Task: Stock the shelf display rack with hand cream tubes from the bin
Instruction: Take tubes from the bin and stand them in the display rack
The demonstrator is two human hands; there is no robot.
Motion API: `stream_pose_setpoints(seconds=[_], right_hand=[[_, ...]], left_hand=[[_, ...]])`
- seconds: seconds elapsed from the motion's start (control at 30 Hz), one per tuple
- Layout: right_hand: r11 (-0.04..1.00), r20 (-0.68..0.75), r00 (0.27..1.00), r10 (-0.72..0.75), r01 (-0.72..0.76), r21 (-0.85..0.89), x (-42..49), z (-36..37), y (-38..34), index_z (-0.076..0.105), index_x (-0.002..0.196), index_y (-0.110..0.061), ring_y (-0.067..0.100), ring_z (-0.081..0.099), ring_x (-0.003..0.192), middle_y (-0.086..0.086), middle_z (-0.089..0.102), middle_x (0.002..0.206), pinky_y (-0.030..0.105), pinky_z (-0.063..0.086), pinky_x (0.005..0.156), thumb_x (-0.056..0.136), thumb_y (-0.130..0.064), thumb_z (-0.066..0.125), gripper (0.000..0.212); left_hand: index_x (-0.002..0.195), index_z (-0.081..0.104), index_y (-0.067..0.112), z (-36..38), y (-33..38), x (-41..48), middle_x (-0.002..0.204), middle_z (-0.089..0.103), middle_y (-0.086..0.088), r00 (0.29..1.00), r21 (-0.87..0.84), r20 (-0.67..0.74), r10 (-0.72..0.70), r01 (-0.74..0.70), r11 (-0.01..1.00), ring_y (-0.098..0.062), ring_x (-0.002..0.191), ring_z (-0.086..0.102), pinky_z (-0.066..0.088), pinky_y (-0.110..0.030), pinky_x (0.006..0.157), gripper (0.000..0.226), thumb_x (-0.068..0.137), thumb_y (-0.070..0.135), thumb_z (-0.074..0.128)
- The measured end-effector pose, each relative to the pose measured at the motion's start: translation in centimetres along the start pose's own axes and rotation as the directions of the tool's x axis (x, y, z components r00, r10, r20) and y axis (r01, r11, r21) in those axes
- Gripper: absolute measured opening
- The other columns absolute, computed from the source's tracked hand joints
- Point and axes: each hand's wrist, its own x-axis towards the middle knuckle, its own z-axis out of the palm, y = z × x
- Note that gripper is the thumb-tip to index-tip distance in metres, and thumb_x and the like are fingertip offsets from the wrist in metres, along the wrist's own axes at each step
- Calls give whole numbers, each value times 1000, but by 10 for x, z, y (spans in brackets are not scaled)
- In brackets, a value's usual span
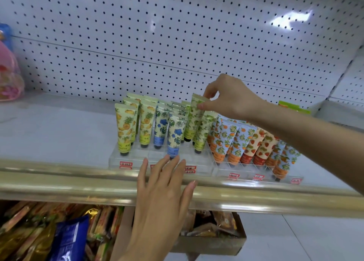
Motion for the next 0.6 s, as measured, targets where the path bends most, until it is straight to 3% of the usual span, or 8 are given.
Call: stream_pose_setpoints(seconds=[0.23,0.6], right_hand=[[999,36,998,50,-51,19,7,20,4,70,82,-10,25,54,101,5,59,96,40,42,91,82,-31,70,21],[996,24,996,81,-81,24,14,27,6,63,79,-17,26,52,109,6,60,110,43,41,96,81,-33,71,18]], left_hand=[[118,65,18,1,0,2,118,66,4,999,-22,-33,-3,2,1000,-17,116,58,21,-47,107,60,99,49,18],[118,65,20,6,-3,4,119,65,7,998,-79,-65,-1,-4,997,-11,116,52,23,-48,107,59,99,50,17]])
